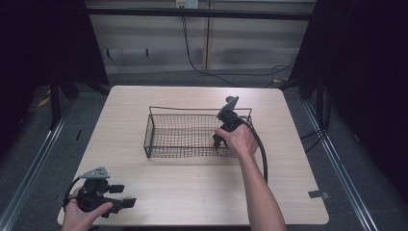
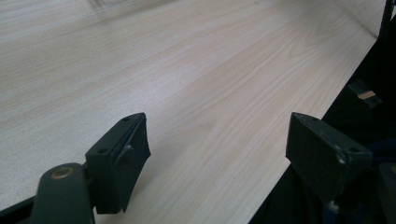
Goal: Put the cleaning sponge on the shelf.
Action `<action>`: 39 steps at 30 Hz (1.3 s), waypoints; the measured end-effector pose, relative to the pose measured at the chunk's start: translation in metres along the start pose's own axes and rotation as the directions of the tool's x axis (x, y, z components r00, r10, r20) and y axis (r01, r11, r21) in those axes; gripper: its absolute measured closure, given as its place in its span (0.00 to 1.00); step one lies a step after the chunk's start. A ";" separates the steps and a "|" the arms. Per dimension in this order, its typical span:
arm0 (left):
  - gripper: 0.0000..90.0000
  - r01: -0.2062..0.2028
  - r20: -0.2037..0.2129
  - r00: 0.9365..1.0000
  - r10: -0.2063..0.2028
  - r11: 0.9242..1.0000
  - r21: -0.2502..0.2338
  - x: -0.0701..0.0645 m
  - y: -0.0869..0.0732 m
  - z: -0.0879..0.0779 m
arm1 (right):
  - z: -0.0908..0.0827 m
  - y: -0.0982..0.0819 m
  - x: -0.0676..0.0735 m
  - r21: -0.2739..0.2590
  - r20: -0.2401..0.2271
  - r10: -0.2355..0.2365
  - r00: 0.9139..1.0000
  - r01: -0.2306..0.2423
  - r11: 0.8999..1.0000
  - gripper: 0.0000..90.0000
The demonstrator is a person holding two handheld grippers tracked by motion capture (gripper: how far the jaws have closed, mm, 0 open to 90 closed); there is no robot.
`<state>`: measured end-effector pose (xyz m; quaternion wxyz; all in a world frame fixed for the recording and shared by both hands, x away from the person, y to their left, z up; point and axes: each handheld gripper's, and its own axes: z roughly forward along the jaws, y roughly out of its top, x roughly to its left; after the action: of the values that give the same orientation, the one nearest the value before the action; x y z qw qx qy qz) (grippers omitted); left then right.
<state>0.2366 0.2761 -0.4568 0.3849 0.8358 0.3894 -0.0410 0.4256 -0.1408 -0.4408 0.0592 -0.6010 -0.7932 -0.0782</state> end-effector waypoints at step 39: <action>0.24 -0.002 -0.005 1.000 0.002 1.000 0.006 0.000 0.000 0.001 | -0.016 -0.006 -0.010 -0.057 -0.069 -0.020 0.997 0.016 0.998 0.19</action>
<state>0.2364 0.2754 -0.4570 0.3816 0.8373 0.3894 -0.0396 0.4226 -0.1554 -0.4276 0.0691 -0.5921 -0.7935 -0.1222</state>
